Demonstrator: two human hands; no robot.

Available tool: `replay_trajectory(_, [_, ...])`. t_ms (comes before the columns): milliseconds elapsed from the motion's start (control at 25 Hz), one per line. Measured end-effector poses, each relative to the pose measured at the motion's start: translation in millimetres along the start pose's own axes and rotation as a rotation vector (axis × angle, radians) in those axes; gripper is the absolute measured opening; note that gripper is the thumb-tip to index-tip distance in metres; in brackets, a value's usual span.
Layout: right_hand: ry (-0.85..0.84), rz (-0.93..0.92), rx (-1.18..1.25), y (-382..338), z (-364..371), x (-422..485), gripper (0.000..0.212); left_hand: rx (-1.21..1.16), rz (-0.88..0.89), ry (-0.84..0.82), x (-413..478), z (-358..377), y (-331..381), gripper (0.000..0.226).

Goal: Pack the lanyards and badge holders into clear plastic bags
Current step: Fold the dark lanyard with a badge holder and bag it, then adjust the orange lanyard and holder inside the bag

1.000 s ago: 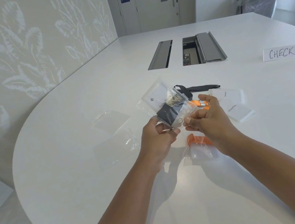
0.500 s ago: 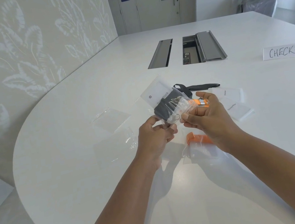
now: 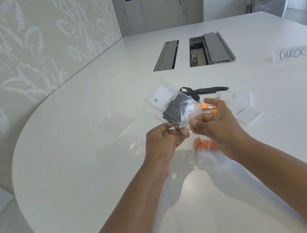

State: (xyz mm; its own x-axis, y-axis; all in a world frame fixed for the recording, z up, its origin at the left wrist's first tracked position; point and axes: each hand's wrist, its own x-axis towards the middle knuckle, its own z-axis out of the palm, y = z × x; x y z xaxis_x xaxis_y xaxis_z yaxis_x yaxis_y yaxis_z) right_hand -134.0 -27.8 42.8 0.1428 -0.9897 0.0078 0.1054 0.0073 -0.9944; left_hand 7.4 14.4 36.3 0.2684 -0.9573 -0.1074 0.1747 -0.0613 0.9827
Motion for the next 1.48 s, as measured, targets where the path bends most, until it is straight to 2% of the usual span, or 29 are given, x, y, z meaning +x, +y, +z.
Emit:
replay_trajectory(200, [0.026, -0.104, -0.09, -4, -4, 3, 0.061, -0.094, -0.025, -0.052, 1, 2, -2, 0.028])
replay_trajectory(280, [-0.035, -0.106, -0.101, -10, -8, 1, 0.061, -0.095, -0.03, -0.068, 2, 1, -2, 0.027])
replay_trajectory(400, [-0.153, 0.07, -0.043, -21, -23, 5, 0.066, 0.013, -0.084, -0.182, -1, -2, 2, 0.026])
replay_trajectory(480, [-0.123, 0.153, -0.07, -22, -34, 12, 0.075, 0.094, -0.167, -0.31, -5, -4, 3, 0.036])
replay_trajectory(600, [-0.05, 0.105, -0.265, -17, -45, 18, 0.069, 0.161, -0.242, -0.454, -9, -5, 2, 0.061])
replay_trajectory(680, [-0.023, 0.044, -0.495, -13, -47, 19, 0.062, 0.276, -0.224, -0.477, -9, -6, 1, 0.073])
replay_trajectory(840, [0.005, -0.083, -0.938, -6, -47, 18, 0.05, 0.829, -0.045, -0.4, -16, 3, -2, 0.089])
replay_trajectory(920, [0.068, -0.153, -1.051, -5, -52, 22, 0.049, 0.992, 0.049, -0.355, -18, 9, -5, 0.091])
replay_trajectory(1000, [0.222, -0.12, -1.158, -4, -68, 31, 0.055, 1.041, 0.102, -0.301, -16, 11, -8, 0.095])
replay_trajectory(1120, [0.31, 0.135, -1.37, 2, -94, 44, 0.078, 1.009, 0.097, -0.278, -12, 9, -12, 0.104])
replay_trajectory(1200, [0.294, 0.243, -1.373, 8, -99, 47, 0.084, 0.991, 0.115, -0.306, -10, 10, -15, 0.106])
replay_trajectory(1360, [0.333, 0.102, -1.205, 5, -97, 51, 0.078, 0.865, 0.145, -0.299, -9, 14, -20, 0.097])
replay_trajectory(1480, [0.388, 0.036, -0.834, 2, -94, 51, 0.046, 0.749, 0.24, -0.086, -6, 14, -18, 0.069])
